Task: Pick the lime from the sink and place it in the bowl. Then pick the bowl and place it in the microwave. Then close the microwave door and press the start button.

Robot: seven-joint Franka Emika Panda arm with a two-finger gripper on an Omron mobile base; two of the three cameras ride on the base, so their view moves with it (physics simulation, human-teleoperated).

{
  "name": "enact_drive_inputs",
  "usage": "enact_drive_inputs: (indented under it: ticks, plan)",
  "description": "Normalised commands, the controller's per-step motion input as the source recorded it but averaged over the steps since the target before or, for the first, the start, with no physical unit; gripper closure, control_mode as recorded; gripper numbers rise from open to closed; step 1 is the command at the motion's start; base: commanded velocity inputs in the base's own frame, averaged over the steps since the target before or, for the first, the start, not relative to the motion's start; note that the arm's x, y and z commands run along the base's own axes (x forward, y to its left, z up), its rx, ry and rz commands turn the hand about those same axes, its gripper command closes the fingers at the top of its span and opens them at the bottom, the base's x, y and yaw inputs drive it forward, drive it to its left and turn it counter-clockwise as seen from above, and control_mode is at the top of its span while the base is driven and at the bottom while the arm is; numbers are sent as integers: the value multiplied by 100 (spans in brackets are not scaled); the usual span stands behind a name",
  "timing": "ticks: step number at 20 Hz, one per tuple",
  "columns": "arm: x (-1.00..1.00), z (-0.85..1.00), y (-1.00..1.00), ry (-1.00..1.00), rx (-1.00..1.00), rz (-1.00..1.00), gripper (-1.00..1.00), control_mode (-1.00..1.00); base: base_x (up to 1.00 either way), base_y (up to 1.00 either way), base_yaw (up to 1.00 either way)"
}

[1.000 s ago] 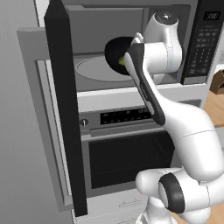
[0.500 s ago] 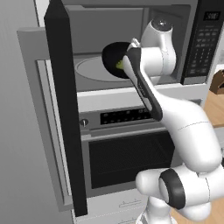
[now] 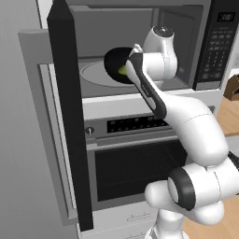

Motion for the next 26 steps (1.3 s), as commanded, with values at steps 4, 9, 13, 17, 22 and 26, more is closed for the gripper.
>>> enact_drive_inputs:
  ticks: [4, 9, 13, 17, 22, 26]
  plan:
    - [44, -12, 8, 3, 0, 4, 100, -100, 0, 0, 0]
    - [22, -15, 2, 2, -1, 1, -100, -100, 0, 0, 0]
    - [-2, 0, 0, -5, 0, 0, -100, -100, 0, 0, 0]
    - [-42, -5, 0, -18, 0, 3, -100, -100, 0, 0, 0]
    - [-58, -28, -24, -13, 0, 0, -100, -100, 0, 0, 0]
    - [-11, -24, -45, -1, -7, 2, -100, -100, 0, 0, 0]
